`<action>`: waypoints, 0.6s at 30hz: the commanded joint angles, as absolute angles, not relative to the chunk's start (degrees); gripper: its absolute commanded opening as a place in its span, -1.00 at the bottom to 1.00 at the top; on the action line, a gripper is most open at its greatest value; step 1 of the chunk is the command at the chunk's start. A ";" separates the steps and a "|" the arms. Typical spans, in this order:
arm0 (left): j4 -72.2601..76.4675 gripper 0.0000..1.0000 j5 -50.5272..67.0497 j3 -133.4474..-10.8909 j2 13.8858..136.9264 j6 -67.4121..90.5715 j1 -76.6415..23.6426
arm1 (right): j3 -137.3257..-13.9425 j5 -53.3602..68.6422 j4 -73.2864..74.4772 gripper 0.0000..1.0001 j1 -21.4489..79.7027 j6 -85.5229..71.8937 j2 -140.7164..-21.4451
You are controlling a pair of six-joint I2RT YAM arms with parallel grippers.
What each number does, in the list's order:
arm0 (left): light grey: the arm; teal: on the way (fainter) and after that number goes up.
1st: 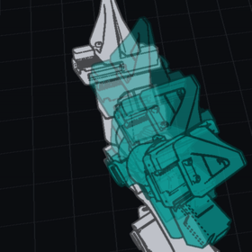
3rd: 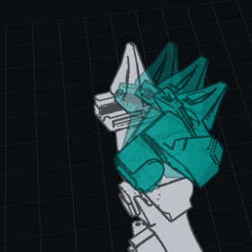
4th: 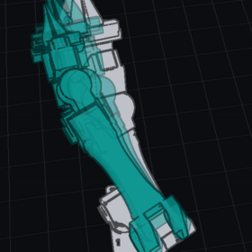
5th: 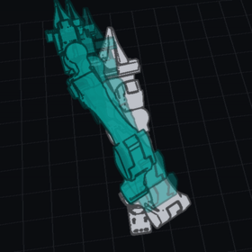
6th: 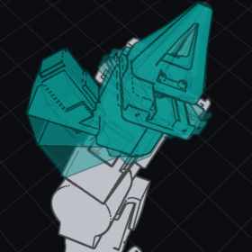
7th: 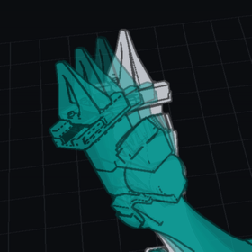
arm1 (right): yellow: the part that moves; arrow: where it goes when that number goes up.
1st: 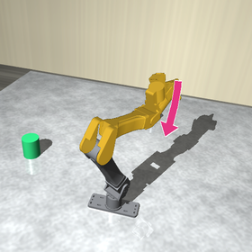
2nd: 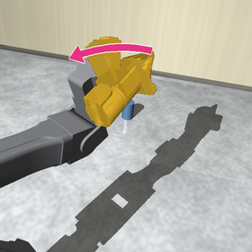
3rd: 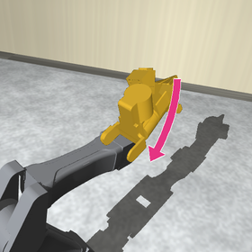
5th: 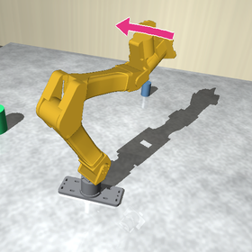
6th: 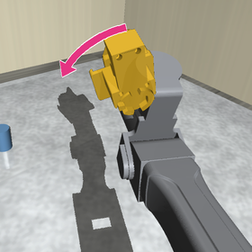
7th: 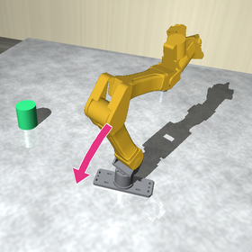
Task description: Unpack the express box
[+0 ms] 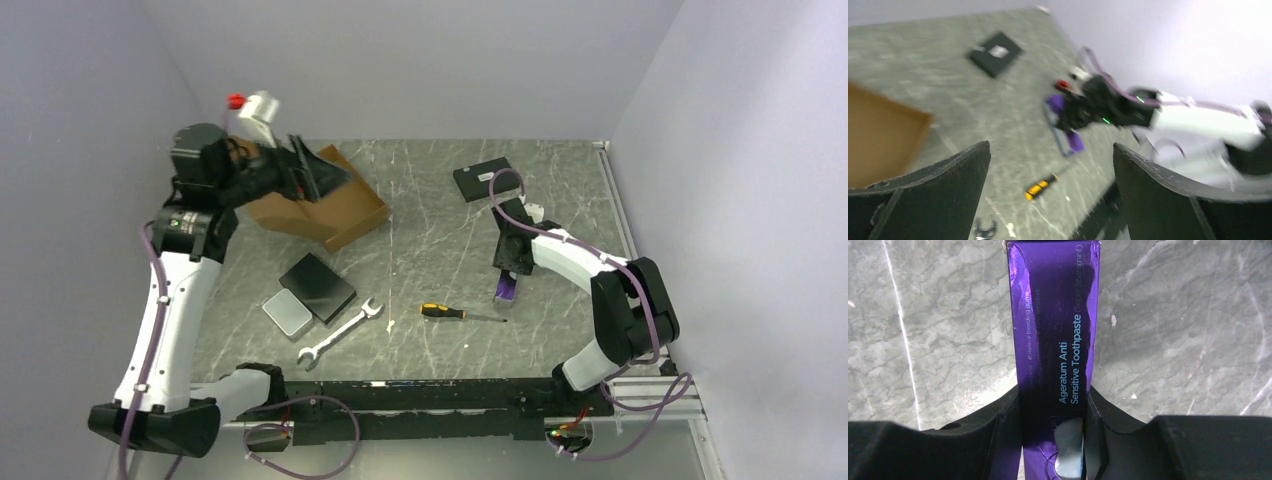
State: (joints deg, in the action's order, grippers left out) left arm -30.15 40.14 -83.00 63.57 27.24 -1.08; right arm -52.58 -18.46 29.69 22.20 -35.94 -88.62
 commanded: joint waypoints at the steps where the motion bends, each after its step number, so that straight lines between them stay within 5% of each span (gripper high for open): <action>1: -23.54 0.93 47.86 -83.95 62.53 21.96 -14.77 | -51.49 -15.88 24.78 -0.07 21.28 -33.66 -88.84; 9: -24.47 0.94 34.83 -86.83 60.84 16.88 -27.06 | -51.98 -18.05 27.59 0.49 21.26 -30.76 -85.07; 18: -16.70 0.96 26.61 -86.66 53.82 17.43 -27.33 | -58.90 -15.94 36.44 0.88 21.30 -21.06 -61.95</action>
